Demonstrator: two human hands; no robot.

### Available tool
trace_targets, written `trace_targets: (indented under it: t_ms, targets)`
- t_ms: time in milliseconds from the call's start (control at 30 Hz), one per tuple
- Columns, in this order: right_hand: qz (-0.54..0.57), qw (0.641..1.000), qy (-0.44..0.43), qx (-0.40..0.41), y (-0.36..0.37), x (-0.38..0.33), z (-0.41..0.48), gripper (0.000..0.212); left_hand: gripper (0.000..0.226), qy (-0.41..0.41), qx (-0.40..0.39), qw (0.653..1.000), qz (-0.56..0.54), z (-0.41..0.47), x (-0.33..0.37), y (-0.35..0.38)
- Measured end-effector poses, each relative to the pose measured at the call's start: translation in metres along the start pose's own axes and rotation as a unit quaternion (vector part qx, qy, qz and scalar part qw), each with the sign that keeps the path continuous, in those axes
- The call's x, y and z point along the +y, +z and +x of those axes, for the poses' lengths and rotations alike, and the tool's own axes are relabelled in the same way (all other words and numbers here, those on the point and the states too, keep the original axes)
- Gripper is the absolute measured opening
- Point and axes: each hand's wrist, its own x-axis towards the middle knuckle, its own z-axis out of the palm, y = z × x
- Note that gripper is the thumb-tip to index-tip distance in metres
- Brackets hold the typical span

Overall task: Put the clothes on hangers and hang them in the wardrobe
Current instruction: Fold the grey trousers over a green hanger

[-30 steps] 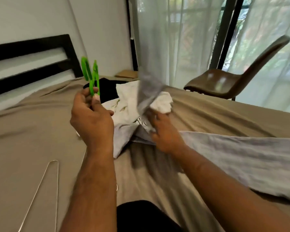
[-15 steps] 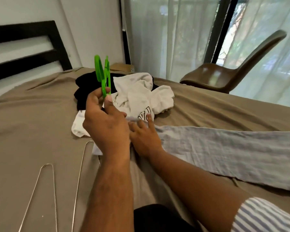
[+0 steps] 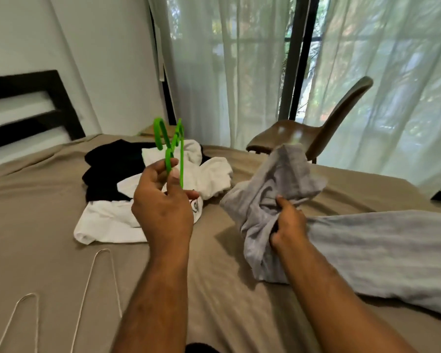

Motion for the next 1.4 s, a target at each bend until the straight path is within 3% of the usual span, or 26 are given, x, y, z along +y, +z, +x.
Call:
trace_targets:
  t_ms: [100,233,333,433,533,633,667,767,800,867,900,967,1000,1033,1067,1167,1267,1333,1400]
  targets:
    - [0.045,0.999,0.003,-0.001,-0.016,-0.029,0.000,0.042,0.013,-0.024,-0.051,0.998,-0.019,-0.005,0.010,0.035]
    - [-0.027,0.992,-0.123,0.028,-0.023,-0.068,-0.014,0.019,0.022,-0.105,-0.100,0.988,-0.059,-0.021,0.013,0.076]
    - [-0.140,0.957,-0.251,0.047,-0.022,-0.080,-0.021,0.016,0.022,-0.134,-0.124,0.979,-0.089,-0.039,0.011,0.088]
    - [-0.255,0.871,-0.419,0.032,-0.020,-0.072,-0.031,0.017,0.018,-0.137,-0.137,0.975,-0.110,-0.044,0.009,0.088]
    - [-0.336,0.737,-0.577,-0.101,-0.020,-0.044,-0.035,0.024,0.016,-0.133,-0.136,0.974,-0.123,-0.043,0.011,0.084]
    - [-0.506,0.590,-0.602,-0.183,-0.020,-0.024,-0.036,0.047,0.029,-0.104,-0.133,0.982,-0.085,-0.039,0.010,0.075]
    - [-0.532,0.546,-0.620,-0.185,-0.016,-0.022,-0.038,0.043,0.028,-0.088,-0.129,0.985,-0.073,-0.037,0.008,0.073]
    - [-0.578,0.440,-0.649,-0.227,-0.002,-0.015,-0.039,0.036,0.019,-0.018,-0.139,0.990,-0.015,-0.037,0.010,0.070]
    - [-0.593,0.431,-0.639,-0.233,0.001,-0.011,-0.039,0.032,0.021,-0.001,-0.160,0.987,-0.003,-0.040,0.013,0.072]
    - [-0.621,0.470,-0.582,-0.233,0.011,-0.010,-0.041,0.019,0.025,0.013,-0.214,0.977,0.015,-0.048,0.019,0.076]
    - [-0.632,0.470,-0.563,-0.251,0.015,-0.009,-0.040,0.018,0.025,0.019,-0.229,0.973,0.026,-0.050,0.022,0.077]
    - [-0.610,0.552,-0.475,-0.312,0.026,-0.020,-0.051,0.021,0.025,0.023,-0.217,0.975,0.040,-0.045,0.021,0.076]
    - [-0.584,0.588,-0.434,-0.355,0.029,-0.022,-0.055,0.025,0.022,0.008,-0.199,0.979,0.037,-0.039,0.018,0.074]
    - [-0.556,0.590,-0.427,-0.400,0.026,-0.023,-0.054,0.030,0.018,-0.017,-0.183,0.983,0.026,-0.033,0.014,0.071]
    - [-0.553,0.613,-0.355,-0.440,0.024,-0.025,-0.058,0.036,0.017,-0.046,-0.171,0.984,0.012,-0.030,0.009,0.068]
    - [-0.472,0.684,-0.240,-0.502,0.009,-0.033,-0.063,0.048,0.018,-0.131,-0.166,0.975,-0.072,-0.027,0.002,0.064]
    - [-0.360,0.775,-0.172,-0.489,-0.017,-0.028,-0.070,0.061,0.022,-0.202,-0.206,0.945,-0.153,-0.026,-0.001,0.071]
    - [-0.289,0.834,-0.181,-0.433,-0.029,-0.022,-0.073,0.069,0.025,-0.214,-0.247,0.935,-0.140,-0.028,-0.001,0.078]
    - [-0.244,0.858,-0.180,-0.414,-0.036,-0.019,-0.078,0.067,0.041,-0.230,-0.303,0.913,-0.149,-0.036,0.003,0.080]
